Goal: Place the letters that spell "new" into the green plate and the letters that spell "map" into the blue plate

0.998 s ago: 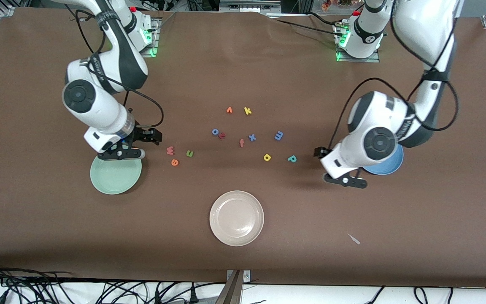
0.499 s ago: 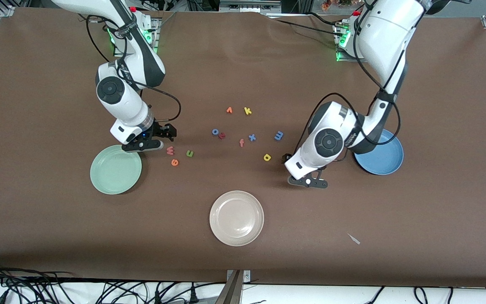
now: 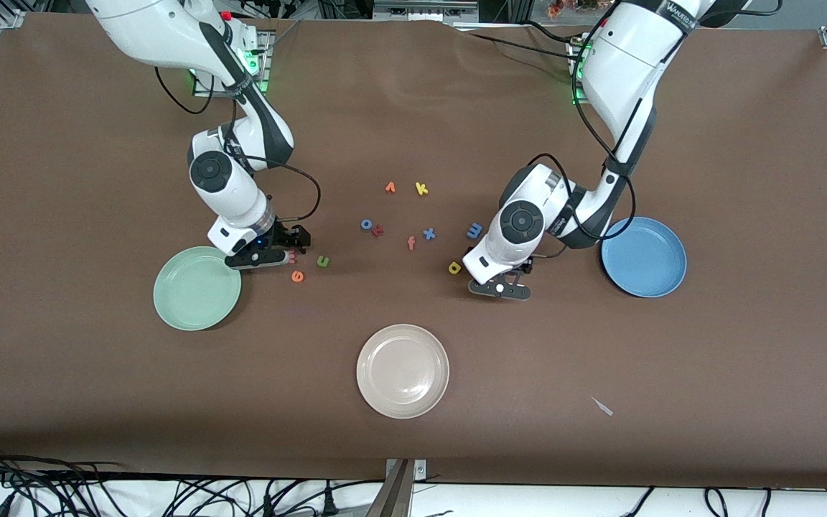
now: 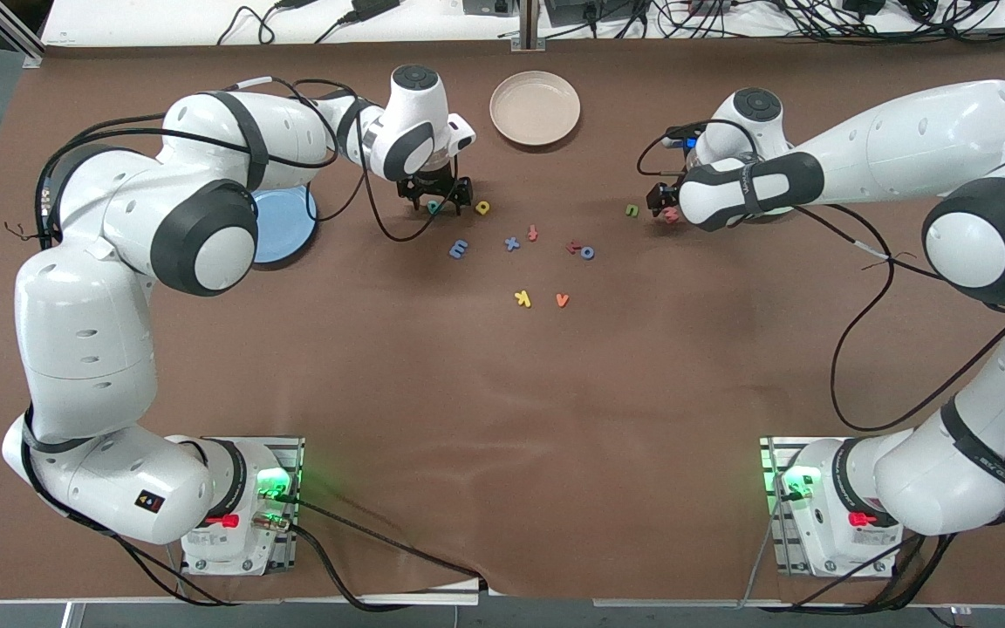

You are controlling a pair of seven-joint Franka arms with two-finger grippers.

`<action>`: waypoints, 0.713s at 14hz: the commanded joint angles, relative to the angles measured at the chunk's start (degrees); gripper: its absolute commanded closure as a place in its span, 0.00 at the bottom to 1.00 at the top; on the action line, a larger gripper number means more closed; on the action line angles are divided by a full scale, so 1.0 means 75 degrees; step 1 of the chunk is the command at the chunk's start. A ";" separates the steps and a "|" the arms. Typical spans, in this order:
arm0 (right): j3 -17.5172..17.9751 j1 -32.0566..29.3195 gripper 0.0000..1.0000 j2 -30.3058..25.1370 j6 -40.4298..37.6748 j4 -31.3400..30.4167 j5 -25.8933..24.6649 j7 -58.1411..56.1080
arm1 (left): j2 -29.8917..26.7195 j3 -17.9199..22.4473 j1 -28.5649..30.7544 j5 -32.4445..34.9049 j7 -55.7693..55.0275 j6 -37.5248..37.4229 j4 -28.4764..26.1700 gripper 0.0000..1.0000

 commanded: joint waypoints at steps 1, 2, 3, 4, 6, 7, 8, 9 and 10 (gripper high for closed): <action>-0.0016 0.0214 0.02 -0.0107 0.0042 0.0020 -0.0098 -0.0047 | -0.0199 0.0094 -0.0096 0.0263 -0.0201 0.0087 -0.0192 0.16; -0.0051 0.0296 0.08 -0.0096 0.0042 0.0008 -0.0086 -0.0012 | -0.0187 0.0094 -0.0084 0.0263 -0.0190 0.0087 -0.0192 0.22; -0.0063 0.0297 0.08 -0.0084 0.0042 0.0008 -0.0109 -0.0024 | -0.0199 0.0094 -0.0073 0.0263 -0.0189 0.0076 -0.0192 0.27; -0.0063 0.0297 0.07 -0.0037 0.0042 0.0020 -0.0133 -0.0012 | -0.0199 0.0094 -0.0072 0.0263 -0.0189 0.0064 -0.0192 0.31; -0.0075 0.0297 0.08 0.0009 0.0042 0.0020 -0.0145 -0.0024 | -0.0199 0.0094 -0.0061 0.0263 -0.0189 0.0029 -0.0215 0.39; -0.0075 0.0297 0.08 0.0021 0.0042 0.0031 -0.0191 -0.0047 | -0.0199 0.0094 -0.0049 0.0263 -0.0178 0.0017 -0.0215 0.40; -0.0075 0.0274 0.08 0.0022 0.0042 0.0043 -0.0389 -0.0059 | -0.0199 0.0105 -0.0049 0.0263 -0.0189 0.0017 -0.0250 0.43; -0.0110 0.0227 0.11 0.0080 0.0042 0.0043 -0.0588 -0.0047 | -0.0199 0.0106 -0.0061 0.0263 -0.0189 0.0017 -0.0251 0.47; -0.0156 0.0226 0.12 0.0127 0.0054 0.0113 -0.0671 -0.0036 | -0.0187 0.0106 -0.0061 0.0263 -0.0189 0.0017 -0.0251 0.51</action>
